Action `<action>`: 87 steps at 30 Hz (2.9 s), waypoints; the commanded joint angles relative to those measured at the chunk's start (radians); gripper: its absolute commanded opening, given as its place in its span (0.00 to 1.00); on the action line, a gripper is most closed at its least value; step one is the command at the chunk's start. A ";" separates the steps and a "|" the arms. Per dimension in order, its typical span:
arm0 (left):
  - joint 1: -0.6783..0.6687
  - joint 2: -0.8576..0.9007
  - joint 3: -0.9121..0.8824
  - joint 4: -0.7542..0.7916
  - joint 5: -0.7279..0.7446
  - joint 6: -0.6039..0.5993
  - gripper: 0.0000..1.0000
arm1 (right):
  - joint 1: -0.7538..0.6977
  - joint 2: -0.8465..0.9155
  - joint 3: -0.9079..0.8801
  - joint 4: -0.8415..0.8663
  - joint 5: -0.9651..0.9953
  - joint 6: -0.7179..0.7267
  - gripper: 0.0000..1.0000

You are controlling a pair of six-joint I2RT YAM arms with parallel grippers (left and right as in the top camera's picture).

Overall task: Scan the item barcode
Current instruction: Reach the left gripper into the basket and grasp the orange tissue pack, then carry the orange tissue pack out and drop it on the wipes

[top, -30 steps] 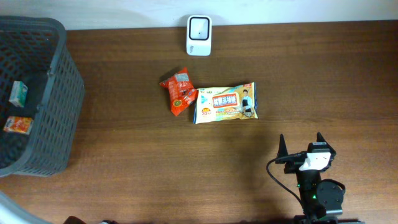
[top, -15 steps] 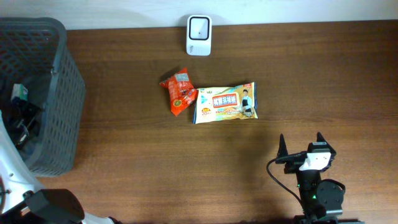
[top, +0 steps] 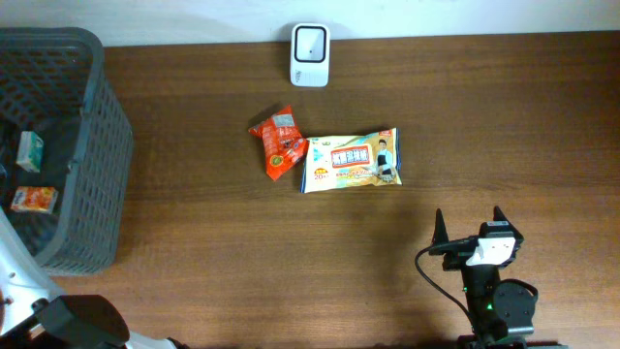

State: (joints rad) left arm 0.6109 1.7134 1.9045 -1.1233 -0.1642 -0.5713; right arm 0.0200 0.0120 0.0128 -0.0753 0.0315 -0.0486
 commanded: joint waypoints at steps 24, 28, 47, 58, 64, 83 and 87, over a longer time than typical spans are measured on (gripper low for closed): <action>0.001 0.514 0.011 0.116 -0.186 0.048 0.61 | -0.007 -0.005 -0.007 -0.005 -0.002 0.000 0.98; 0.001 0.564 0.011 0.126 -0.156 0.049 0.61 | -0.007 -0.005 -0.007 -0.005 -0.002 0.000 0.98; -0.046 0.273 0.350 -0.239 0.124 0.053 0.00 | -0.007 -0.005 -0.007 -0.005 -0.002 0.000 0.98; -0.727 0.006 0.279 -0.170 0.370 0.342 0.00 | -0.007 -0.005 -0.007 -0.005 -0.002 0.000 0.98; -0.943 0.227 0.141 -0.172 0.397 0.508 0.00 | -0.007 -0.005 -0.007 -0.005 -0.002 0.000 0.98; -1.093 0.564 0.144 0.076 0.478 0.405 0.62 | -0.007 -0.005 -0.007 -0.005 -0.002 0.000 0.98; -1.053 0.564 0.313 -0.065 0.421 0.408 0.93 | -0.007 -0.005 -0.007 -0.005 -0.002 0.000 0.98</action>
State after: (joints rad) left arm -0.4789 2.2745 2.0663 -1.0977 0.3111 -0.1566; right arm 0.0200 0.0120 0.0128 -0.0753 0.0315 -0.0486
